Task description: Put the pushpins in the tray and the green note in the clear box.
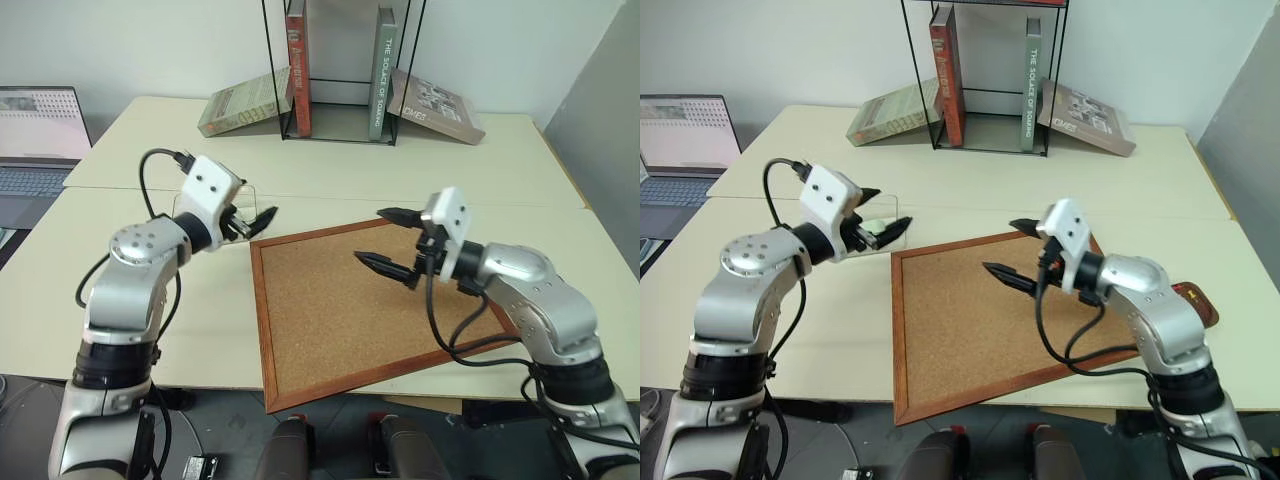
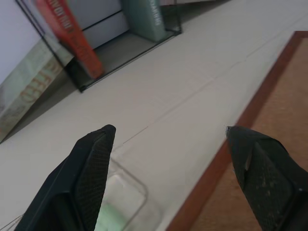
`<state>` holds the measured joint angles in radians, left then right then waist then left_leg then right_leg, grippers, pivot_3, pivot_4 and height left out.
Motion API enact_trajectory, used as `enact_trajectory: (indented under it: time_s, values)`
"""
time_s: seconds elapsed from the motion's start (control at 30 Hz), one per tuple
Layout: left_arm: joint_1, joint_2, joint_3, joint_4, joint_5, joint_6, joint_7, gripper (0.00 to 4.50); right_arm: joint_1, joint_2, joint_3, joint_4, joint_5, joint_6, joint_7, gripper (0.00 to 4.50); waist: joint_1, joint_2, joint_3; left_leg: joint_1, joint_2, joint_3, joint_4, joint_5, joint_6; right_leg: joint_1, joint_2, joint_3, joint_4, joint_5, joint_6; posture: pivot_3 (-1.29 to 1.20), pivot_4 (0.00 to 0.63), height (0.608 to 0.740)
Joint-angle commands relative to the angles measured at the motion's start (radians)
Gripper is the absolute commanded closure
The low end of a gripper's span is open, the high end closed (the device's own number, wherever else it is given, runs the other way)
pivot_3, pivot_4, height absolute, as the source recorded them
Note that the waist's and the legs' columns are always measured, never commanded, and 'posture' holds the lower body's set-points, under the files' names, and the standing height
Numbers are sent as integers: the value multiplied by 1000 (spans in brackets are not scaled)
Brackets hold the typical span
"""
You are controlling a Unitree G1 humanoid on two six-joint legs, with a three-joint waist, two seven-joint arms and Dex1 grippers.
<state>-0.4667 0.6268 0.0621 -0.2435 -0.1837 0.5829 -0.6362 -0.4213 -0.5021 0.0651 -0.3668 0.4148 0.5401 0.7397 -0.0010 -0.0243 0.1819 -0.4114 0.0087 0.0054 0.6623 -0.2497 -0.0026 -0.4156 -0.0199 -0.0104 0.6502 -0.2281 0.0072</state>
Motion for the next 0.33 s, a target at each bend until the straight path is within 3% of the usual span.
enact_trajectory:
  time_s: [0.03, 0.17, 0.33]
  values:
    - [106, -31, -42, -167, -52, 18, -13, 574, 123, -11, -97, -84, 24, -66, -12, 0, 0, 0, 0, 0, 0, 0, 0, 0, 0, 0, 0, 0, 1, 0, 0, 0, 150, 740]
    - [217, -76, -74, -217, -68, 23, 4, 574, 258, -35, -153, -84, 24, -117, 13, 0, 0, 0, 0, 6, 1, 0, 0, 0, 0, 6, 0, 0, 0, -3, 5, 0, 150, 740]
    - [328, -71, -102, -214, -52, -23, -9, 574, 308, -33, -167, -49, 9, -151, 0, 0, -2, 0, 0, 13, 2, 2, 0, 0, 0, 10, 1, 0, 1, -5, 1, 0, 150, 740]
